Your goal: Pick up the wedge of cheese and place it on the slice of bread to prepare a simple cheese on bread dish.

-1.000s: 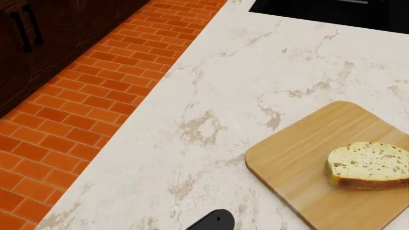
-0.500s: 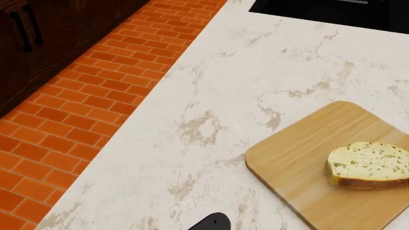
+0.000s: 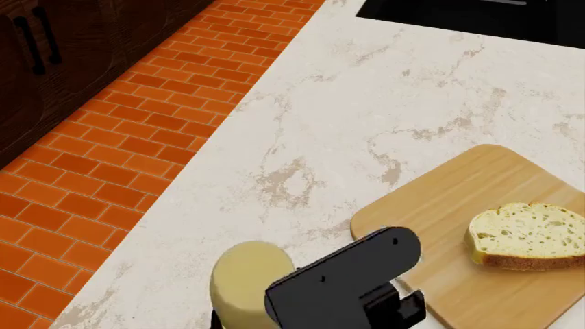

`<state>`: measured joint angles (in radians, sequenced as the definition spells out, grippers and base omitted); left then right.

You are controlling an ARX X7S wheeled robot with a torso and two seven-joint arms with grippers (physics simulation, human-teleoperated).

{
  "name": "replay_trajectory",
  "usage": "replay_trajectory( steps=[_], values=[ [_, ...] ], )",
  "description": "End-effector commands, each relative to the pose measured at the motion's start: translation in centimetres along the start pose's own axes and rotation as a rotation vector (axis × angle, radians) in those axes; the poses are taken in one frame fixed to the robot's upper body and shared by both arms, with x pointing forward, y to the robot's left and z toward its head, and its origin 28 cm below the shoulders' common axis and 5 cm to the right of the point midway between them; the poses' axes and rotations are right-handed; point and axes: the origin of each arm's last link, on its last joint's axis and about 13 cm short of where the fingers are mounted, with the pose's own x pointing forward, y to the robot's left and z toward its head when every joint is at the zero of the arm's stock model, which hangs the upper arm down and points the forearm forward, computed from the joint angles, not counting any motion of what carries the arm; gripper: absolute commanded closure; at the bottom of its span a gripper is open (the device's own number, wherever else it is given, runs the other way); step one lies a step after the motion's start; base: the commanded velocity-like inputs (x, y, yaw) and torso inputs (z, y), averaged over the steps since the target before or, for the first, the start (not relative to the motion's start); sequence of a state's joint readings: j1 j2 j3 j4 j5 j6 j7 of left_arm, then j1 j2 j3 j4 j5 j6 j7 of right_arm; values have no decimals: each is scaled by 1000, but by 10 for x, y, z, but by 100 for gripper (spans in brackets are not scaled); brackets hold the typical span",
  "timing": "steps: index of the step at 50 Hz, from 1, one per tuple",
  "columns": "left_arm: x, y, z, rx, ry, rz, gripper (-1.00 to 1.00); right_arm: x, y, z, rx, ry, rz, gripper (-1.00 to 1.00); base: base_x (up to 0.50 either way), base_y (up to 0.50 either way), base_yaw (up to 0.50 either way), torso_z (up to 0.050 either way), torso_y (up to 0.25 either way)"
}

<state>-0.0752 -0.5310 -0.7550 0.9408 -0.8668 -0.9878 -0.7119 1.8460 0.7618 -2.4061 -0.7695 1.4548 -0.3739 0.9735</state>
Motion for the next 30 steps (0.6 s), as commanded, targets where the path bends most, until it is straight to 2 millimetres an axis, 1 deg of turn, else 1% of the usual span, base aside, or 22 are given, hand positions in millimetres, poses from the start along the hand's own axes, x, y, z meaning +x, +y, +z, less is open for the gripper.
replay_trajectory(
  steps=[1,6,7,10,12,16,18,23,30],
  values=[
    [0,0,0,-3,-1,0,-100,-13,-32,48,32,-144,-170,100,0,0,0,0,0],
    [0,0,-1,-3,1,-1,-100,-9,-59,72,89,-200,-310,100,0,0,0,0,0],
    [0,0,-1,-3,2,-1,-100,-9,-61,73,82,-197,-319,100,0,0,0,0,0],
    [0,0,-1,-3,3,-1,-100,-5,-77,86,100,-217,-388,100,0,0,0,0,0],
    [1,0,-2,-3,3,-1,-100,-1,-91,95,126,-221,-439,100,0,0,0,0,0],
    [1,0,-2,-1,5,1,-100,10,-110,104,105,-216,-524,100,0,0,0,0,0],
    [1,0,-2,-1,5,2,-100,16,-122,111,142,-223,-548,100,0,0,0,0,0],
    [2,0,-3,1,12,0,-100,27,-141,123,150,-235,-629,100,0,0,0,0,0],
    [2,0,-3,3,18,-1,-100,49,-166,129,183,-204,-728,100,0,0,0,0,0]
  ],
)
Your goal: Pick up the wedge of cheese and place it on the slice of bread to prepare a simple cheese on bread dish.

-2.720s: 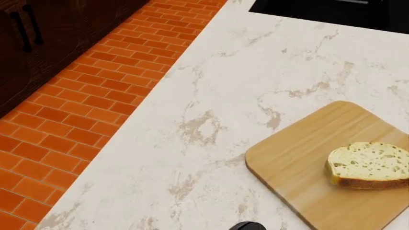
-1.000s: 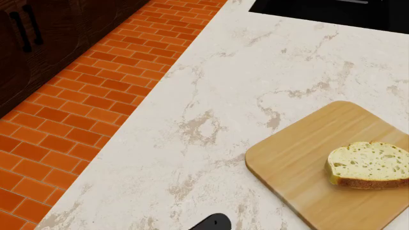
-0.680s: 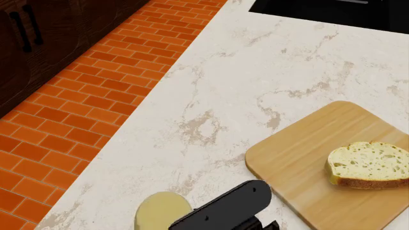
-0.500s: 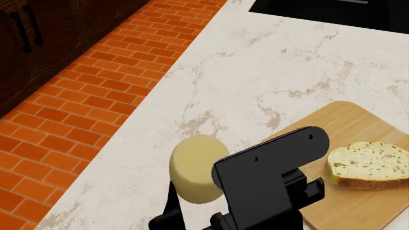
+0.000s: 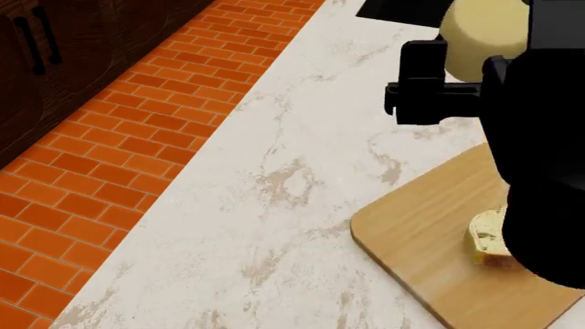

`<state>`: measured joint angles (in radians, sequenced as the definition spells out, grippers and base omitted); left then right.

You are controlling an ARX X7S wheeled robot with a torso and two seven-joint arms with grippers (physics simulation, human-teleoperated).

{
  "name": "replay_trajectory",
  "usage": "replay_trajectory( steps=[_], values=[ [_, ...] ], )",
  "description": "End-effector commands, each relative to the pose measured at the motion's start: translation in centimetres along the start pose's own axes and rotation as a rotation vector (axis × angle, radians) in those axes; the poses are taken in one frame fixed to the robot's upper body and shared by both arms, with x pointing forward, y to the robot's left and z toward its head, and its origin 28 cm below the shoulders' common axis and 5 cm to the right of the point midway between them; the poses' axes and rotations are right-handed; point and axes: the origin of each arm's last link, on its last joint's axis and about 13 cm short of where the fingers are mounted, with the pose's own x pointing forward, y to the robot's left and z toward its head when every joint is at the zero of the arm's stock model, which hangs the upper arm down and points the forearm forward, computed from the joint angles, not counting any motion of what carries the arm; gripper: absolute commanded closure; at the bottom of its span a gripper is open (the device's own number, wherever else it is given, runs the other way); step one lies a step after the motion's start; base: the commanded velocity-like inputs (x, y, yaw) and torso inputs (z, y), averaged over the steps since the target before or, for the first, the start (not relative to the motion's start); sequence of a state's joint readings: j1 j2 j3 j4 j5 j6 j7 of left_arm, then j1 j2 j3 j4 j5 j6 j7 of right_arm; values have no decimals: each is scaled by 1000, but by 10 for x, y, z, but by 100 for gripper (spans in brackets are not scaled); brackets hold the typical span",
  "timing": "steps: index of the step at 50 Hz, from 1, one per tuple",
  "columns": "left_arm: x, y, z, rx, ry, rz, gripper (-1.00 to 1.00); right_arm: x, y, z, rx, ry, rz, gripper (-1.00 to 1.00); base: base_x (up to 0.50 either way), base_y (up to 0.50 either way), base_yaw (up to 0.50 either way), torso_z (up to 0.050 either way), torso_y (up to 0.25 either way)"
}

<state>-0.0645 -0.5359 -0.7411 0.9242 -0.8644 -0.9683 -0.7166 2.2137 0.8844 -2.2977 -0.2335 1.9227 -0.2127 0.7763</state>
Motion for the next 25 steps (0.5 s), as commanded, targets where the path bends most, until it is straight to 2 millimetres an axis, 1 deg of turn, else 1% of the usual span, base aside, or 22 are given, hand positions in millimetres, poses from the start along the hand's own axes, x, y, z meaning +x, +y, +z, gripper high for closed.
replay_trajectory(
  steps=[1,3,6,12,16,25],
  values=[
    [1,0,-1,3,9,-1,-100,45,-22,23,27,-16,-179,100,0,0,0,0,0],
    [1,0,-1,3,9,-1,-100,52,-24,23,36,0,-219,100,0,0,0,0,0],
    [1,0,0,1,4,3,-100,69,-29,19,55,38,-314,100,0,0,0,0,0],
    [0,0,0,-1,3,1,-100,88,-36,12,49,72,-407,100,0,0,0,0,0],
    [1,0,0,0,4,0,-100,91,-37,7,40,89,-431,100,0,0,0,0,0],
    [0,0,0,-2,3,-2,-100,90,-37,-3,31,137,-422,100,0,0,0,0,0]
  ],
)
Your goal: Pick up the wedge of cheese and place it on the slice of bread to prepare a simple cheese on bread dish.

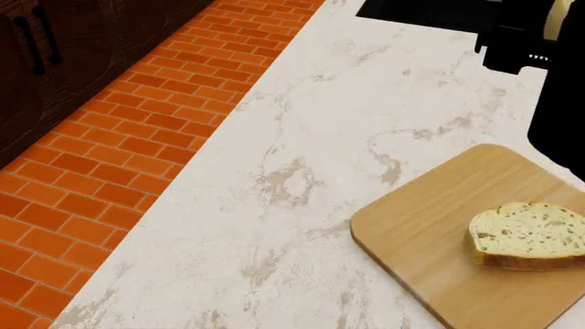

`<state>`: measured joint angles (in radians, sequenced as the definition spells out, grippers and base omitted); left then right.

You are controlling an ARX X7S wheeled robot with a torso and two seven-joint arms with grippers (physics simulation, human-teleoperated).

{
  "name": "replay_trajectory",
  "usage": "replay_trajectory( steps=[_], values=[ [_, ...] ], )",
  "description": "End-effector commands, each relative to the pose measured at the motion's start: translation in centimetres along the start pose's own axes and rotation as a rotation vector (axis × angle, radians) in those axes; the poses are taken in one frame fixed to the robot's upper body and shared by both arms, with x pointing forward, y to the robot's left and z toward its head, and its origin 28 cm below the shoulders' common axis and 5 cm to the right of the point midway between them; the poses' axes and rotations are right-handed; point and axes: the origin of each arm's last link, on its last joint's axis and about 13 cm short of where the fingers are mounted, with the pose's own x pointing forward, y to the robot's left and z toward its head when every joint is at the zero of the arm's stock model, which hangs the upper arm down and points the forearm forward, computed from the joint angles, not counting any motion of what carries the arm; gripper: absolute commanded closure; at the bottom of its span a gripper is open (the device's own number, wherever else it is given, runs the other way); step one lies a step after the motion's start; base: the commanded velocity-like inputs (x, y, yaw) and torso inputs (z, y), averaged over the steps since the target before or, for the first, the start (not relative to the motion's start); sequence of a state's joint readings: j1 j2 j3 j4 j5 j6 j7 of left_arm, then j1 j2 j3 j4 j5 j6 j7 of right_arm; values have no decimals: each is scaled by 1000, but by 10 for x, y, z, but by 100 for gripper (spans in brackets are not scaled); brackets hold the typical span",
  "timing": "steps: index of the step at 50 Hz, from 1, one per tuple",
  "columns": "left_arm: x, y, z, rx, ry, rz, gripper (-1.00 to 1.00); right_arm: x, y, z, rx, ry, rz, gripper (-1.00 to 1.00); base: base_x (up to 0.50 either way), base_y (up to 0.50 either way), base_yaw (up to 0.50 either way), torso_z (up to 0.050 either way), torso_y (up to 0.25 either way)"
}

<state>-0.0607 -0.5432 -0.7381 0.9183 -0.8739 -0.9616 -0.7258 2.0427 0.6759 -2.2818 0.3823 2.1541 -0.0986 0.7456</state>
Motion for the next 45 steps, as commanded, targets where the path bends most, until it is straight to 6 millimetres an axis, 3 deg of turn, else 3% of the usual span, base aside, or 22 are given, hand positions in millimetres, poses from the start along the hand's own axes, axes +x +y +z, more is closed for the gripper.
replay_trajectory(
  steps=[1,45],
  values=[
    [0,0,0,-1,0,-3,-100,10,-1,-8,-32,32,-48,100,0,0,0,0,0],
    [2,-1,-1,-4,13,-20,-100,-7,0,-58,-137,172,-53,100,0,0,0,0,0]
  ],
)
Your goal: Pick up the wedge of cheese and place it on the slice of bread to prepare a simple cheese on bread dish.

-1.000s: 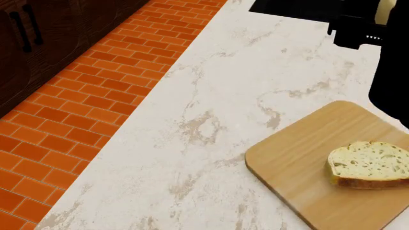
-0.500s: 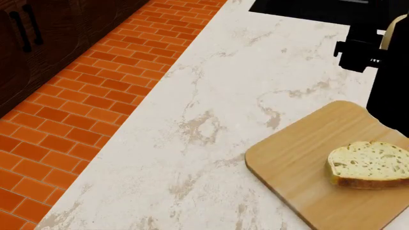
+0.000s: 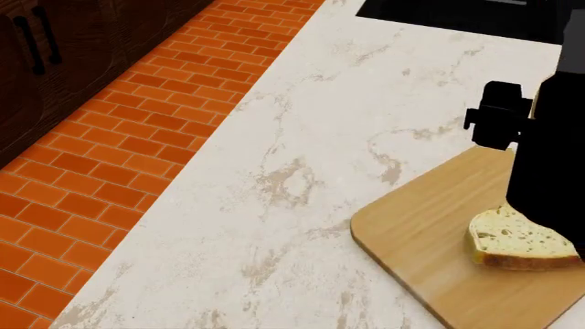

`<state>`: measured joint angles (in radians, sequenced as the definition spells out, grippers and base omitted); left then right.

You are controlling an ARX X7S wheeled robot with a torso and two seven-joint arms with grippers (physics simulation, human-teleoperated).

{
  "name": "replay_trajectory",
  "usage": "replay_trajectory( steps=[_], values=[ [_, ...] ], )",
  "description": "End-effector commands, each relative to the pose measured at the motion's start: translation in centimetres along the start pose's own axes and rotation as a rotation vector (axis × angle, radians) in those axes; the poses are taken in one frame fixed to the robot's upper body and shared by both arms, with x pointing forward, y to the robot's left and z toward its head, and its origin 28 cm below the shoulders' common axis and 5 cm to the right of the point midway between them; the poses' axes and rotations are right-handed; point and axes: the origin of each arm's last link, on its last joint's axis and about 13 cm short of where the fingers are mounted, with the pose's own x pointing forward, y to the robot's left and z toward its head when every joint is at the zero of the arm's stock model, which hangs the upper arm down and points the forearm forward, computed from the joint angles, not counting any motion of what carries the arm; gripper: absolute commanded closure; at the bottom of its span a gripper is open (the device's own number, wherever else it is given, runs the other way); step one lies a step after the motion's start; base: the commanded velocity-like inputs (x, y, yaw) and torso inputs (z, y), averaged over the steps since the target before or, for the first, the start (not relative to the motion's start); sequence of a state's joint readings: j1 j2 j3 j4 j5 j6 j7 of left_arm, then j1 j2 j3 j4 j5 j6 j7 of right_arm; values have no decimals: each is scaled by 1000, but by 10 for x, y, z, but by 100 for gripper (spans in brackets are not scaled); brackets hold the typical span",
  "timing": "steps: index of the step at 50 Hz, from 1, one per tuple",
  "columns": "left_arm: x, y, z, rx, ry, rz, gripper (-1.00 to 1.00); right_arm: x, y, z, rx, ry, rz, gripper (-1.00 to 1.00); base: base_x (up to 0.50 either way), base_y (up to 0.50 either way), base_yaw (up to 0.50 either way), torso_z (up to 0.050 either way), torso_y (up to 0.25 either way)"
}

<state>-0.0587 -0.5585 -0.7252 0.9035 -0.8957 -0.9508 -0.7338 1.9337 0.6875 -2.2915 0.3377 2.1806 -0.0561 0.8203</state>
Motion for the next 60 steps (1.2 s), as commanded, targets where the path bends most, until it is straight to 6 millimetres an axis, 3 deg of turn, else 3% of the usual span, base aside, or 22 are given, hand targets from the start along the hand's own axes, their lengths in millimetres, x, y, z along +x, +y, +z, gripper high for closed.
replay_trajectory(
  steps=[1,18,60],
  values=[
    [0,0,-1,-2,2,-4,-100,-5,0,-12,-62,-1,2,100,0,0,0,0,0],
    [1,0,-1,0,9,-5,-100,-2,-1,-33,-85,37,10,100,0,0,0,0,1],
    [1,0,0,-3,8,-8,-100,4,-1,-64,-112,118,23,100,0,0,0,0,0]
  ],
)
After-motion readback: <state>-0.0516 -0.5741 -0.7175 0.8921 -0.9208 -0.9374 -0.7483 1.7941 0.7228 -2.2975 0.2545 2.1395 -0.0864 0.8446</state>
